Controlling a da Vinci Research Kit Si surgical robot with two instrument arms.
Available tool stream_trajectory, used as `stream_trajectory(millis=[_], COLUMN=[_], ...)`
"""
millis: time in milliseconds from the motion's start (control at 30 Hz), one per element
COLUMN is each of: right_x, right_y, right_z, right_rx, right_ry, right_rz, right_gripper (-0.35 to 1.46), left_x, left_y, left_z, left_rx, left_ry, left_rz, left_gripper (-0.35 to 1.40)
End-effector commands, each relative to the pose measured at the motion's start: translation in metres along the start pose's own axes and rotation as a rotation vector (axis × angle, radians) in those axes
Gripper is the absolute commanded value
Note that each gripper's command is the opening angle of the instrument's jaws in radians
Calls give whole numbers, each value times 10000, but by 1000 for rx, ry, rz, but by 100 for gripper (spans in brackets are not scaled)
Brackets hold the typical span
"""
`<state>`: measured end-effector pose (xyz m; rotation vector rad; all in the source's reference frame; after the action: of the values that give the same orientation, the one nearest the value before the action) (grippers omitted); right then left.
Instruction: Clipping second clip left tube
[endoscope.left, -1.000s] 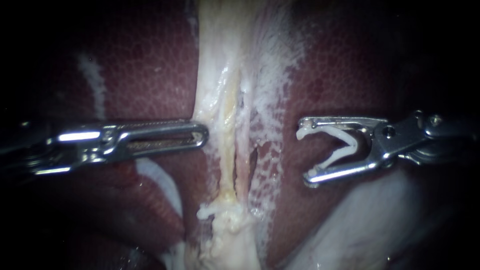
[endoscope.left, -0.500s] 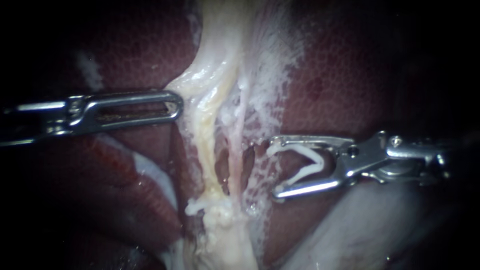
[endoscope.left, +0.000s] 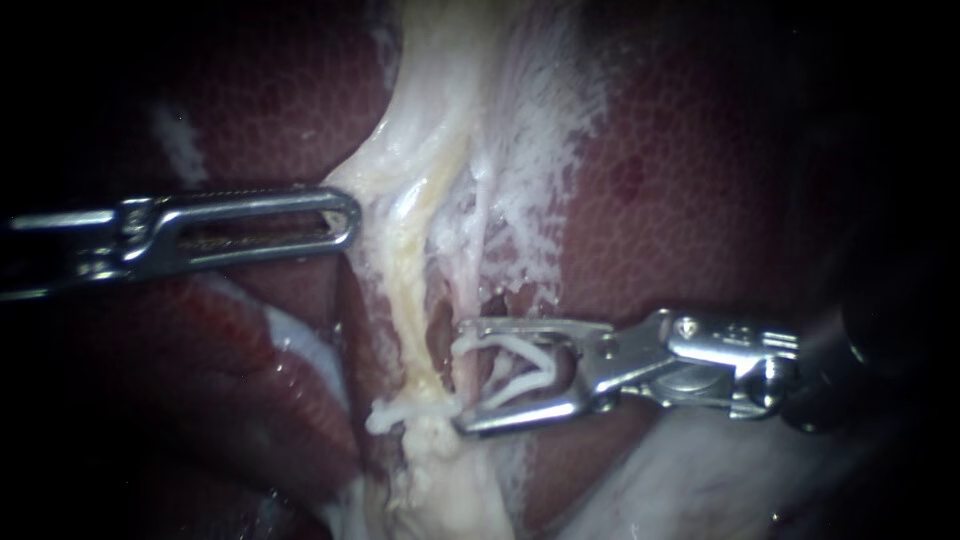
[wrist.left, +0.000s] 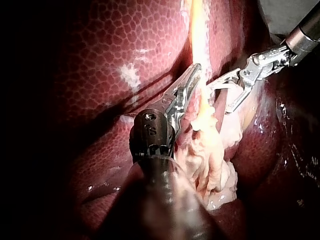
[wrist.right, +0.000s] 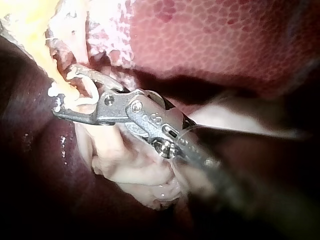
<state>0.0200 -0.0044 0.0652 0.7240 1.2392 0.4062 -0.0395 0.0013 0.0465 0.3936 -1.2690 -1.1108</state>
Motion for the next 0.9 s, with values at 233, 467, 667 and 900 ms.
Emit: stream_trajectory(millis=[233,467,667,900], right_x=[-8,-7,-1,5], right_y=[11,10,-2,-9], right_z=[8,16,29,42], right_rx=[1,17,60,95], right_ry=[-2,-3,-10,-16], right_rz=[-5,17,34,29], right_gripper=[60,60,58,57], left_x=[0,1,2,3], left_y=[-4,-4,-3,-1], left_z=[-1,0,0,1], left_rx=[-4,-5,-5,-5], left_ry=[-1,-2,-2,-2], left_rz=[0,1,1,2], left_gripper=[-35,-35,-35,-35])
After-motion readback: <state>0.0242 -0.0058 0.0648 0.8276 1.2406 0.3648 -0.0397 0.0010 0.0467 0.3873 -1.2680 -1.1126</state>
